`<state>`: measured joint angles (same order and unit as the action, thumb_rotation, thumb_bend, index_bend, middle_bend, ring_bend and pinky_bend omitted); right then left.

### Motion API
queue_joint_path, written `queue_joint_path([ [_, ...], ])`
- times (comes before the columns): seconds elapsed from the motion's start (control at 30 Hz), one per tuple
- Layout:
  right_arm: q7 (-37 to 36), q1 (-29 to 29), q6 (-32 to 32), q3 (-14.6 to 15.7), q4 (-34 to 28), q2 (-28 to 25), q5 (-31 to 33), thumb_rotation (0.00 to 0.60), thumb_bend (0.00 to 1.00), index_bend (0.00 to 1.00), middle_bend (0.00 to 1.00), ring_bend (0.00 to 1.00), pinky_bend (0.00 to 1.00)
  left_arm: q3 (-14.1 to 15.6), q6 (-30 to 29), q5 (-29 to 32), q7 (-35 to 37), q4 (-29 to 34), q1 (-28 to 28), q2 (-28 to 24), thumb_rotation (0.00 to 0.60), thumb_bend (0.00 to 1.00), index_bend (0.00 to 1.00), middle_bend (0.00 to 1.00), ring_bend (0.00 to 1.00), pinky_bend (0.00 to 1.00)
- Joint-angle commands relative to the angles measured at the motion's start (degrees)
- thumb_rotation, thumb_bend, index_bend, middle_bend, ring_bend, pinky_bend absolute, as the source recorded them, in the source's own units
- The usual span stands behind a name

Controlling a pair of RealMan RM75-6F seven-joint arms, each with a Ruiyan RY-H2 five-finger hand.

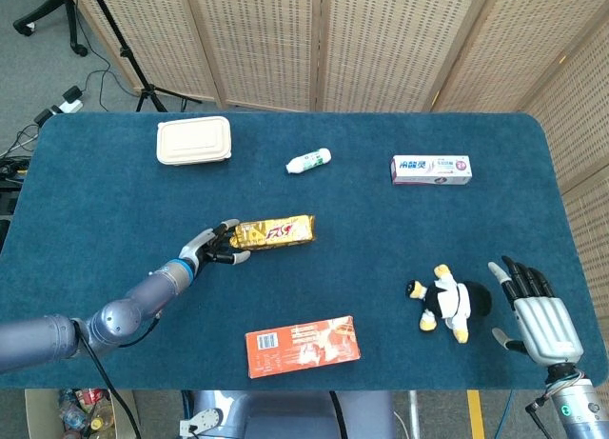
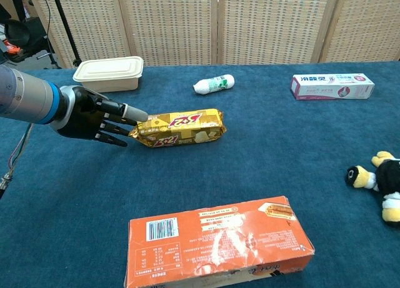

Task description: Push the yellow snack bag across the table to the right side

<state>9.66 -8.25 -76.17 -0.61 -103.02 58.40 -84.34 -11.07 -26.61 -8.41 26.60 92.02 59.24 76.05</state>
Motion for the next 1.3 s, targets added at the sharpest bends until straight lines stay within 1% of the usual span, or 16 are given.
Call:
queue_joint_path([
  [0.03, 0.03, -0.03, 0.1, 0.02, 0.01, -0.01, 0.05, 0.6, 0.24, 0.01, 0.0, 0.0, 0.08, -0.53, -1.13, -0.28, -0.39, 0.15, 0.3, 0.67, 0.6, 0.32, 0.0, 0.0, 0.0, 0.01],
  [0.23, 0.0, -0.06, 0.14, -0.04, 0.15, 0.07, 0.16, 0.6, 0.23, 0.01, 0.0, 0.0, 0.08, -1.38, -3.07, -0.49, -1.03, 0.99, 0.48, 1.92, 0.6, 0.33, 0.0, 0.0, 0.0, 0.01],
  [0.8, -0.35, -0.06, 0.14, 0.03, 0.02, -0.11, -0.04, 0.6, 0.24, 0.01, 0.0, 0.0, 0.08, -3.0, -4.35, 0.87, -2.66, 2.23, 1.77, 4.68, 0.6, 0.32, 0.0, 0.0, 0.0, 0.01],
  [1.1, -0.49, -0.07, 0.24, 0.14, -0.06, -0.17, -0.19, 0.6, 0.23, 0.01, 0.0, 0.0, 0.08, -4.16, -5.46, 1.11, -3.36, 2.11, 2.38, 6.83, 0.6, 0.33, 0.0, 0.0, 0.0, 0.01],
  [1.13, -0.62, -0.07, 0.31, 0.13, -0.04, -0.21, -0.06, 0.6, 0.23, 0.01, 0.0, 0.0, 0.08, -4.74, -5.82, 1.1, -3.43, 1.92, 2.67, 7.38, 0.6, 0.33, 0.0, 0.0, 0.0, 0.01],
  [1.3, -0.85, -0.09, 0.33, 0.11, -0.02, -0.26, -0.09, 0.6, 0.24, 0.01, 0.0, 0.0, 0.08, -5.48, -7.17, 1.54, -4.42, 1.4, 3.4, 8.42, 0.6, 0.33, 0.0, 0.0, 0.0, 0.01],
])
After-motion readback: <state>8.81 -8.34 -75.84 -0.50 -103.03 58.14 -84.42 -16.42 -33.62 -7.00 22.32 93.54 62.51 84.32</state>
